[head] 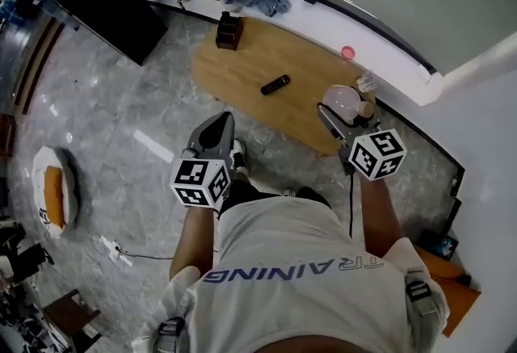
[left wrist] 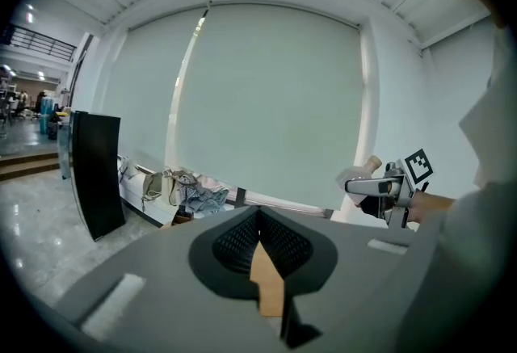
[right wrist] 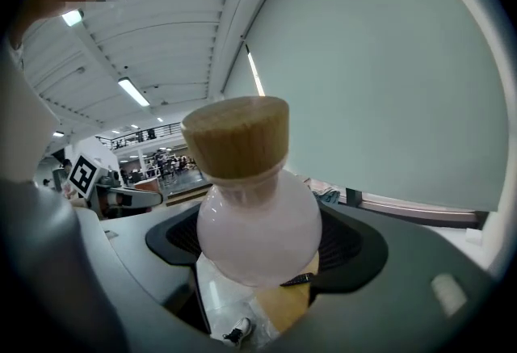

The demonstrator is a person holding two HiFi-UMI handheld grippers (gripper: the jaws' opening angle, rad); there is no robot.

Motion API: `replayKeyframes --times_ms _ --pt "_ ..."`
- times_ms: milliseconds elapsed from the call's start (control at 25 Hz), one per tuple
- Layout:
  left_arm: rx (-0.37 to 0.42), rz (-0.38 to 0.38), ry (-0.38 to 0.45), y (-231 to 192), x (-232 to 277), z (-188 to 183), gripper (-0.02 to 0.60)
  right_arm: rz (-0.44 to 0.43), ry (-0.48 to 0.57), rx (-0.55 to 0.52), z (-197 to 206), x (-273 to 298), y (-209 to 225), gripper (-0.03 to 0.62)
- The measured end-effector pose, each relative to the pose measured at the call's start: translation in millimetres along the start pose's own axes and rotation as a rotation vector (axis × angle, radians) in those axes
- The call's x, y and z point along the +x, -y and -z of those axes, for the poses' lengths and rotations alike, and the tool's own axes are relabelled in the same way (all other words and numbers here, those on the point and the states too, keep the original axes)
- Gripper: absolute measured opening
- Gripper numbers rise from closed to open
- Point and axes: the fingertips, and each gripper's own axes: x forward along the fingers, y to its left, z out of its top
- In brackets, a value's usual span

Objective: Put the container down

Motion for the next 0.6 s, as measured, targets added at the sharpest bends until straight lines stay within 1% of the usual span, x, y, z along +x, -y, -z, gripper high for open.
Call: replayKeyframes --times_ms 200,360,480,600 --pt "0.027 0.122 -0.032 -51 79 -29 -0.002 0.113 -0.009 0.051 -13 65 23 0.410" --pt "0.057 0.211 -0.076 -94 134 -48 -0.002 0.199 0.014 0.085 -30 118 35 0.410" --pt "0.078 0.228 -0.089 -131 166 -62 -0.002 0.239 0.012 0.090 -35 156 39 0.410" --pt "0.098 0.211 -0.105 -163 194 -66 -0.002 0.248 -0.027 0.097 -29 194 45 0.410"
